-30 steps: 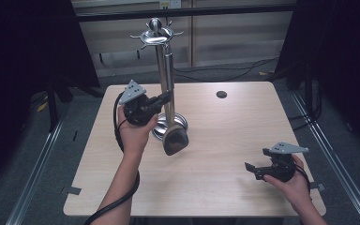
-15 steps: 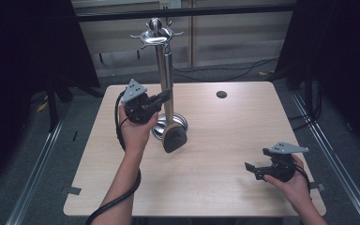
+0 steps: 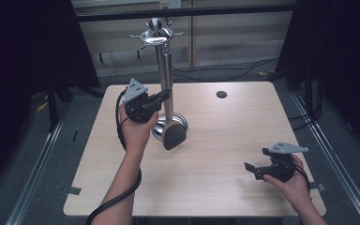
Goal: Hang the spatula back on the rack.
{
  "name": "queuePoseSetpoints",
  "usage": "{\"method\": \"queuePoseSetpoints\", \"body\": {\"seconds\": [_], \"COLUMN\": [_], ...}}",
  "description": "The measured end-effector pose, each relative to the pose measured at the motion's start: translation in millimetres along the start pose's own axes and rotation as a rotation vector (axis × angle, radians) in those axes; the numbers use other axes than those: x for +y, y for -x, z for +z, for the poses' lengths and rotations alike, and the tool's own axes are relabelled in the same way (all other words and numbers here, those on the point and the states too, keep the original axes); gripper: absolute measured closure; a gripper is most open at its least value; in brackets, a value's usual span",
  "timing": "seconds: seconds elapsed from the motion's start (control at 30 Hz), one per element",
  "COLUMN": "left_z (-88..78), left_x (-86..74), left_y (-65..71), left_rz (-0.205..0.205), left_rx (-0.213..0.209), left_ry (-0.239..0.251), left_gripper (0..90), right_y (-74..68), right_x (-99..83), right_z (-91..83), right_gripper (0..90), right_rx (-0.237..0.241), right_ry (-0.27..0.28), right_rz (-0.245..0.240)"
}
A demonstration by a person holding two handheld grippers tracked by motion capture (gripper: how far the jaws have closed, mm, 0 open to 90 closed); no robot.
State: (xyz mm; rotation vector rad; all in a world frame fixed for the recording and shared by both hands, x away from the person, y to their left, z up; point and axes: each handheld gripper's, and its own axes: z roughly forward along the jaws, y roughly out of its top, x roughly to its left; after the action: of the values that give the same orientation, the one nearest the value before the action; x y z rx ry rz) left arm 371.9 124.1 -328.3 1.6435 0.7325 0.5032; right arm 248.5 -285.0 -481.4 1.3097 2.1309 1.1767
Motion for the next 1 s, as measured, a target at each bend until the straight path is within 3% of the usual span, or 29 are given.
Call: {"method": "queuePoseSetpoints", "body": {"seconds": [0.3, 0.5, 0.8, 1.0], "left_z": [2.4, 3.5, 6.1, 5.6], "left_x": [-1.5, -0.4, -1.6, -2.4], "left_y": [-1.7, -5.9, -10.6, -12.6], "left_rz": [-0.024, -0.008, -0.041, -0.024], "left_rx": [-0.015, -0.033, -0.05, -0.05], "left_ry": [0.015, 0.003, 0.012, -0.001], "left_gripper": [88.5, 88.2, 86.6, 81.3], "right_y": [0.1, -0.3, 0.8, 0.6], "right_x": [0.3, 0.4, 0.4, 0.7], "right_z": [0.8, 2.1, 0.5, 0.3], "right_gripper": [4.4, 4.4, 4.4, 4.3], "right_rx": [0.0, 0.005, 0.004, 0.001], "right_ry": [-0.002, -0.003, -0.003, -0.001], "right_rz": [-0.008, -0.009, -0.006, -0.003]}}
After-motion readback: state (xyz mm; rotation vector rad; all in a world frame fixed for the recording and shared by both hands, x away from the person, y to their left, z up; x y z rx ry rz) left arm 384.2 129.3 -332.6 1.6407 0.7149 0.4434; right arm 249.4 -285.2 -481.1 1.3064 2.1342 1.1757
